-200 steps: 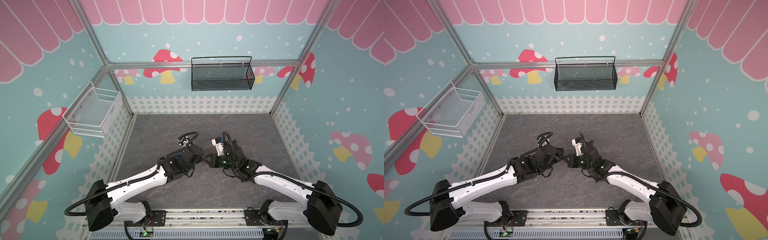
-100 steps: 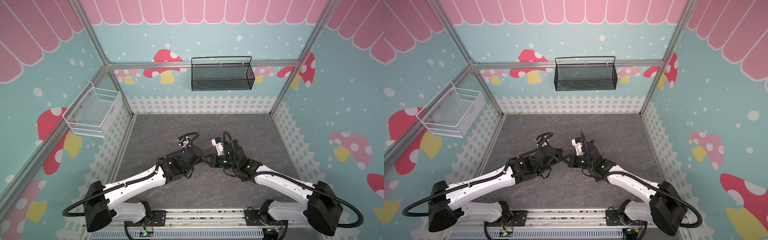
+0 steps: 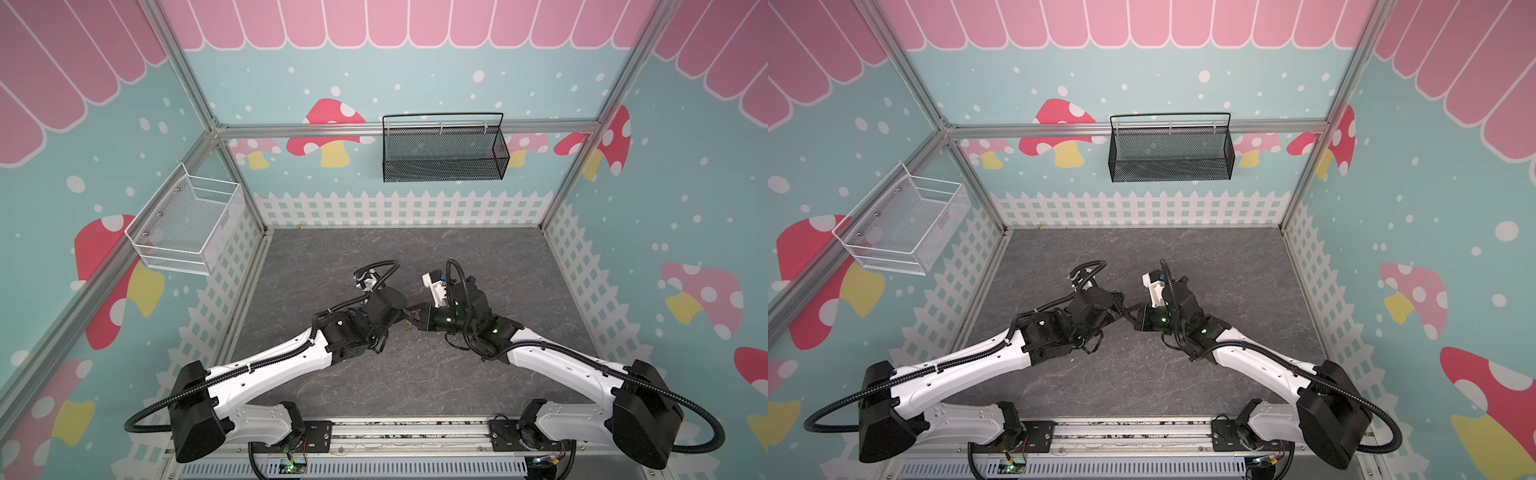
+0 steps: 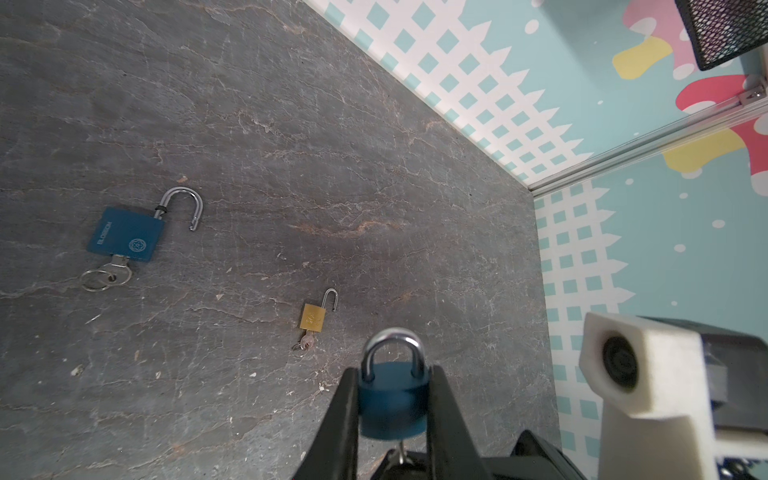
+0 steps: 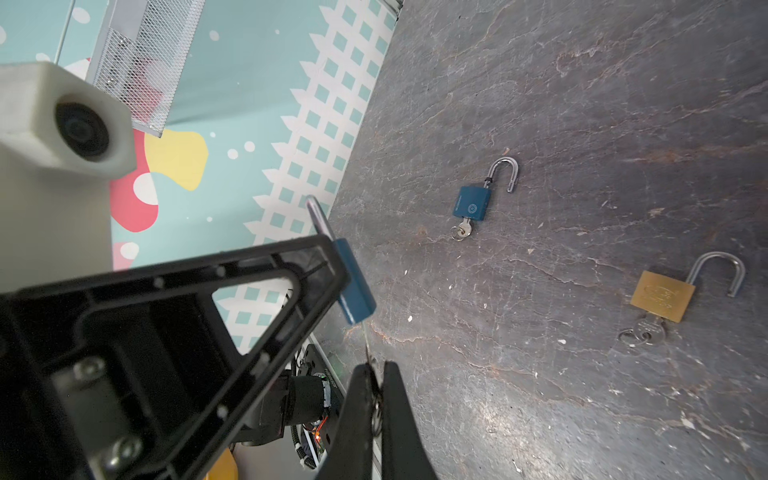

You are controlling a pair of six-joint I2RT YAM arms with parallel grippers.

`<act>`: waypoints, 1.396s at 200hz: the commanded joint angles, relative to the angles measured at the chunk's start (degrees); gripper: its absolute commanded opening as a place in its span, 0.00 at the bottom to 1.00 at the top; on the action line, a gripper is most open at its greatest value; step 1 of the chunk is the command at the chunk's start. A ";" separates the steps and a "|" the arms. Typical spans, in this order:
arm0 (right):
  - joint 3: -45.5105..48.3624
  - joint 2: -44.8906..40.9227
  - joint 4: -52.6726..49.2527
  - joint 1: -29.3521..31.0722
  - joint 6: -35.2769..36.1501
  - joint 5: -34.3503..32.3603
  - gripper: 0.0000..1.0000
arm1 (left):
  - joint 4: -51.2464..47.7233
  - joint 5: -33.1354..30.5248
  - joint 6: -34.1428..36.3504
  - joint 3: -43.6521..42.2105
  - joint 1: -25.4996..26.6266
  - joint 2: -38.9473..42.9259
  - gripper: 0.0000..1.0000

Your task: Unlock with the key

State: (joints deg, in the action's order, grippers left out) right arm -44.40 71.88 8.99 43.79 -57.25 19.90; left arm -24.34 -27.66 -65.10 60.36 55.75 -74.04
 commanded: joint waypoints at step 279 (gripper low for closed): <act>0.80 15.70 18.87 5.96 -7.26 4.61 0.00 | -7.64 5.47 -9.97 -9.27 -8.44 6.91 0.00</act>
State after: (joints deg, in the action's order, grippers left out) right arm -42.76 87.35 24.99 49.30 -63.13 24.60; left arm -29.58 -23.44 -76.95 51.00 48.18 -66.52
